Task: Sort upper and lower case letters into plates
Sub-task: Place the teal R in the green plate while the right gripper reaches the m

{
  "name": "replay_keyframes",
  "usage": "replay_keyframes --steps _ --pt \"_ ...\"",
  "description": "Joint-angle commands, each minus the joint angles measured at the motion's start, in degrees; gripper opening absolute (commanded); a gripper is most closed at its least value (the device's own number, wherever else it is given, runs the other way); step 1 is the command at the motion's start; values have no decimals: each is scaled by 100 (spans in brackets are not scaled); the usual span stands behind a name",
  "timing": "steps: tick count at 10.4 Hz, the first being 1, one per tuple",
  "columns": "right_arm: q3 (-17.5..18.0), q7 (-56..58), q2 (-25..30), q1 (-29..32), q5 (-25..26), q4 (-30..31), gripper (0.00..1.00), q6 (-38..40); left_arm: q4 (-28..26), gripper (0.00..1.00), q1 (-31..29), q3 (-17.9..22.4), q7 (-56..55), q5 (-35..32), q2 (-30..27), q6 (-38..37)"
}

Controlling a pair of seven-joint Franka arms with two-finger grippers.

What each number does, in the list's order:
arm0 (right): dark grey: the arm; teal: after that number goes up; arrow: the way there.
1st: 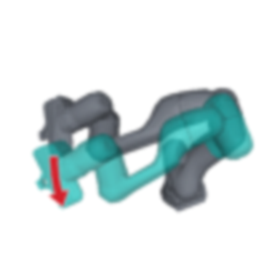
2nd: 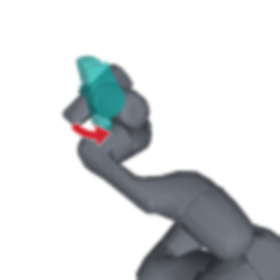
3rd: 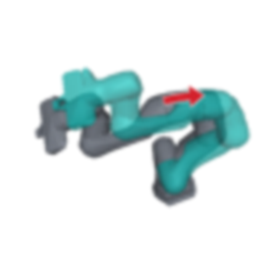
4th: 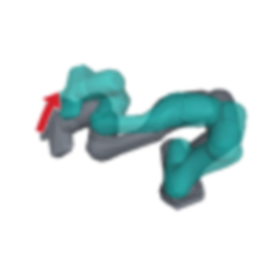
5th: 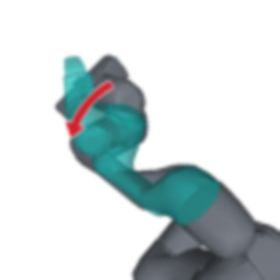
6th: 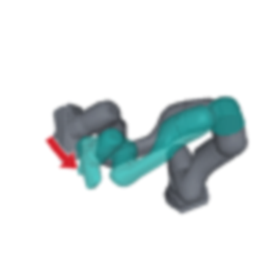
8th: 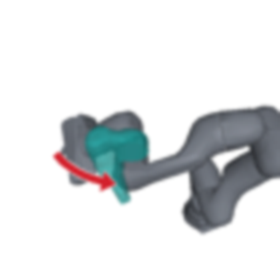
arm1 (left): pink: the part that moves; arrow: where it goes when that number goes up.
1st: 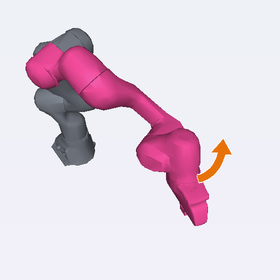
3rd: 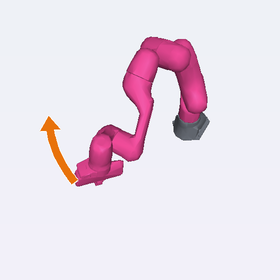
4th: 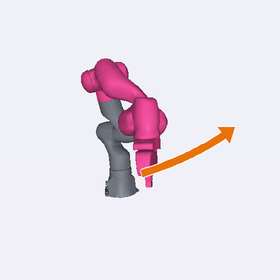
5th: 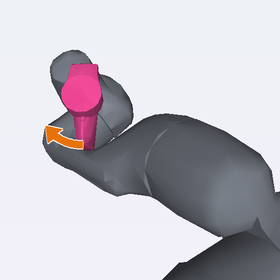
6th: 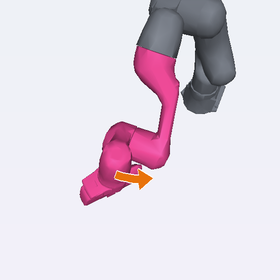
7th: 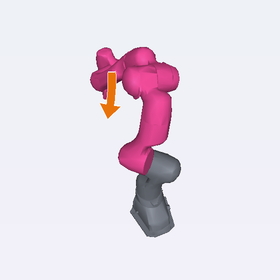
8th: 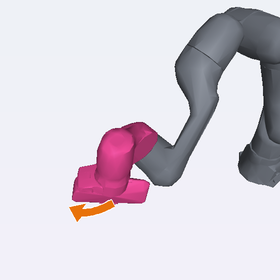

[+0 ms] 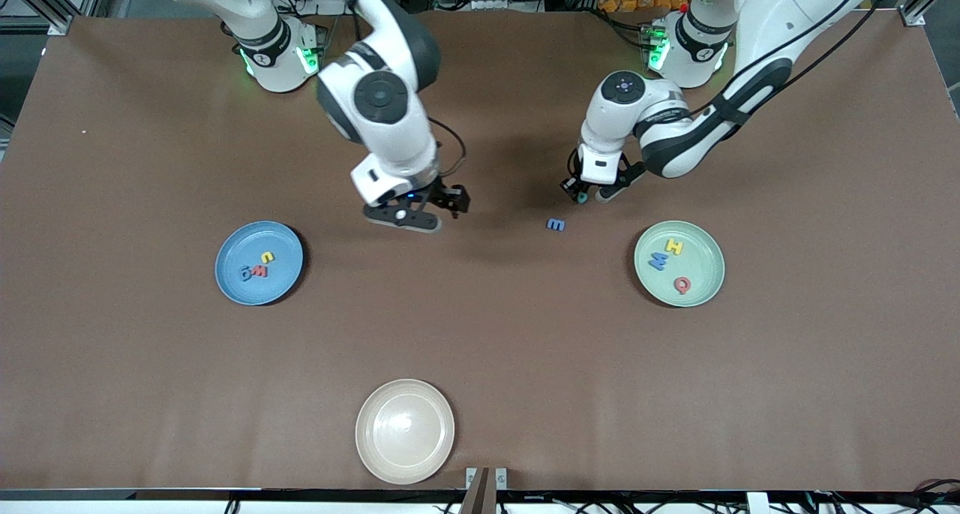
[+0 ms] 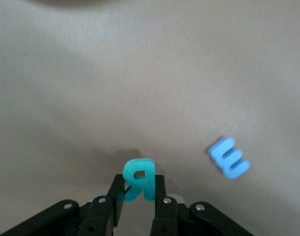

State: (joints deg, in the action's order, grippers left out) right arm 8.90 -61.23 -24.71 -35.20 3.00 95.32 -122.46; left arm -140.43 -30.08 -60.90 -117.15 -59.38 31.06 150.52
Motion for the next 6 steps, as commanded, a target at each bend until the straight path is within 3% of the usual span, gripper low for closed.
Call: replay_keyframes --steps 1,3,6 --pt "15 -1203 -997 -476 559 -1056 100 64 -46 0 -524 -378 218 -91 -109 -110" --pt "15 -2116 -1665 -864 876 -1724 97 64 76 0 -604 -387 481 -13 -109 -119" --pt "-11 -2954 -2176 -1286 965 -2270 94 64 331 0 -866 -579 1542 872 -144 -442"
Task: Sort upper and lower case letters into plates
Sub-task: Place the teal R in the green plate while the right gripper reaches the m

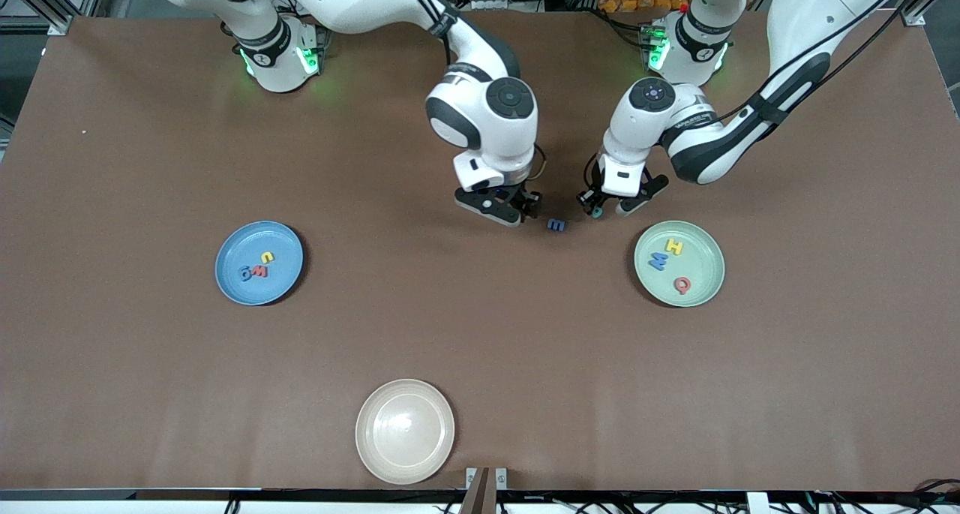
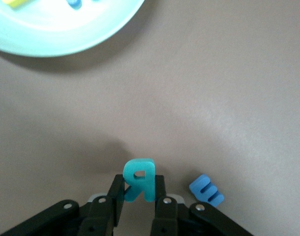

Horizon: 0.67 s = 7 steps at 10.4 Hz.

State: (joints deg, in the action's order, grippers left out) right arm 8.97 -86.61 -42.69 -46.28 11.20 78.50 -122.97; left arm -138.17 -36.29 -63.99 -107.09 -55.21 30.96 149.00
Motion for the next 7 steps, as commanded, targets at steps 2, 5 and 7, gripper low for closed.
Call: replay_keyframes --steps 2,5,7 --pt "-53 -742 -800 -381 303 -1106 91 115 246 0 -990 -779 1554 1071 -116 -808" --pt "-62 -840 -1337 -567 689 -1749 91 46 413 0 -1924 -931 3068 1285 -99 -1110" --pt "-54 -483 -1495 -620 952 -1794 87 -191 501 0 -2381 -748 4216 1285 -90 -1136"
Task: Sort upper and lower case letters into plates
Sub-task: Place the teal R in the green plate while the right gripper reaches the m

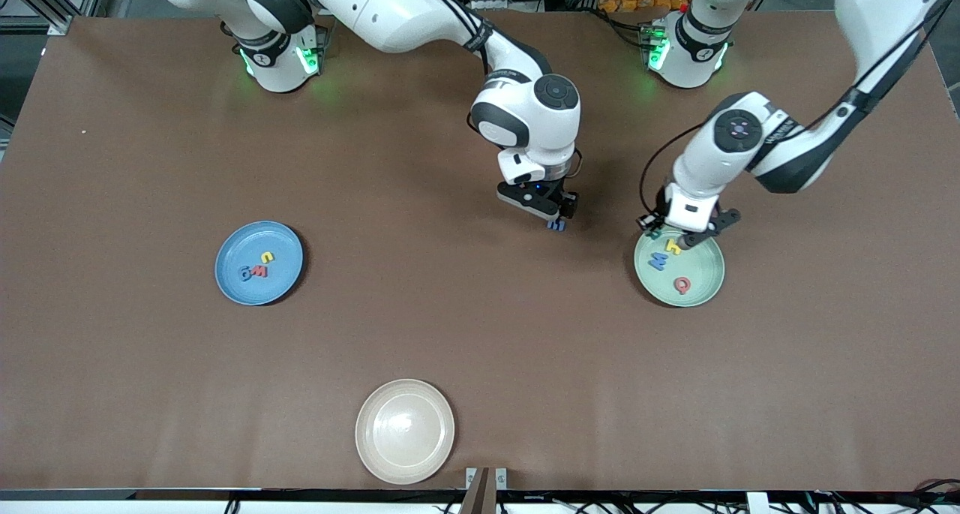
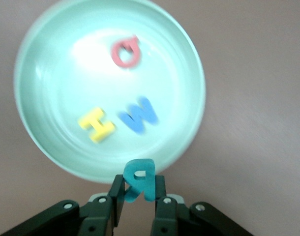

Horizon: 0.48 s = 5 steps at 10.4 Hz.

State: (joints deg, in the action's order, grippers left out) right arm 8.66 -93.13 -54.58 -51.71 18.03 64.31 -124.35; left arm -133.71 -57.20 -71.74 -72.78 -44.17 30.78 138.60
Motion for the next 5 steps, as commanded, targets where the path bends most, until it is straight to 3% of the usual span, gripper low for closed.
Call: replay_keyframes --steps 1,4,5 --pt "-13 807 -360 -76 280 -376 83 -46 91 0 -361 150 1026 181 -81 -97" --pt "22 1051 -518 -84 245 -550 81 -37 301 2 -362 493 1710 181 -20 -106" --pt "22 1182 -562 -93 253 -647 81 -54 354 34 -336 607 1784 181 24 -97"
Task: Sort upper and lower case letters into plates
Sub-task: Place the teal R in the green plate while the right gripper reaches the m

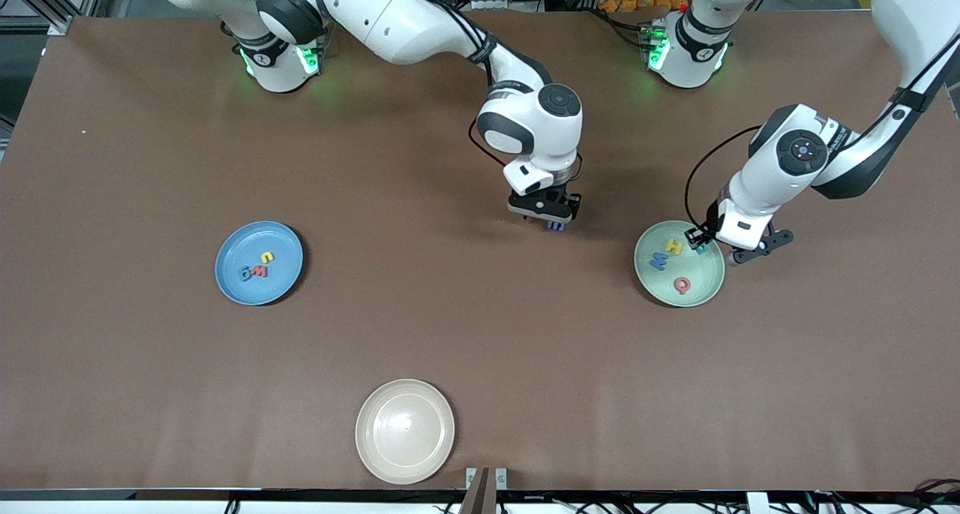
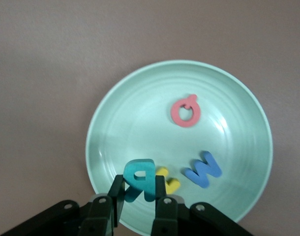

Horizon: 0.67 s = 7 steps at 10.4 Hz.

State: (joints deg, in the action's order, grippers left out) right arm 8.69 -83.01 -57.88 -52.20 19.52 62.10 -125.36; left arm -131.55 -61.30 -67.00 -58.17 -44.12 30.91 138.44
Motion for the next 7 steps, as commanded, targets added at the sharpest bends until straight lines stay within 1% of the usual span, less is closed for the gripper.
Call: replay_keyframes --steps 1,2,4,5,6,7 --pt "28 371 -241 -54 105 -461 81 47 129 99 75 143 368 158 3 -89" --pt "10 539 -233 -71 131 -479 81 47 129 100 83 143 333 132 -23 -89" --pt "-33 1415 -224 -89 157 -471 81 73 155 100 83 134 350 123 -94 -89" --pt "-34 2211 -206 -80 158 -470 80 65 199 100 83 134 420 97 -138 -89" --pt "-60 2680 -189 -80 184 -470 80 73 295 100 75 125 647 97 -199 -193" --pt "-51 3355 -128 -72 323 -470 80 82 549 100 75 47 823 97 -208 -499"
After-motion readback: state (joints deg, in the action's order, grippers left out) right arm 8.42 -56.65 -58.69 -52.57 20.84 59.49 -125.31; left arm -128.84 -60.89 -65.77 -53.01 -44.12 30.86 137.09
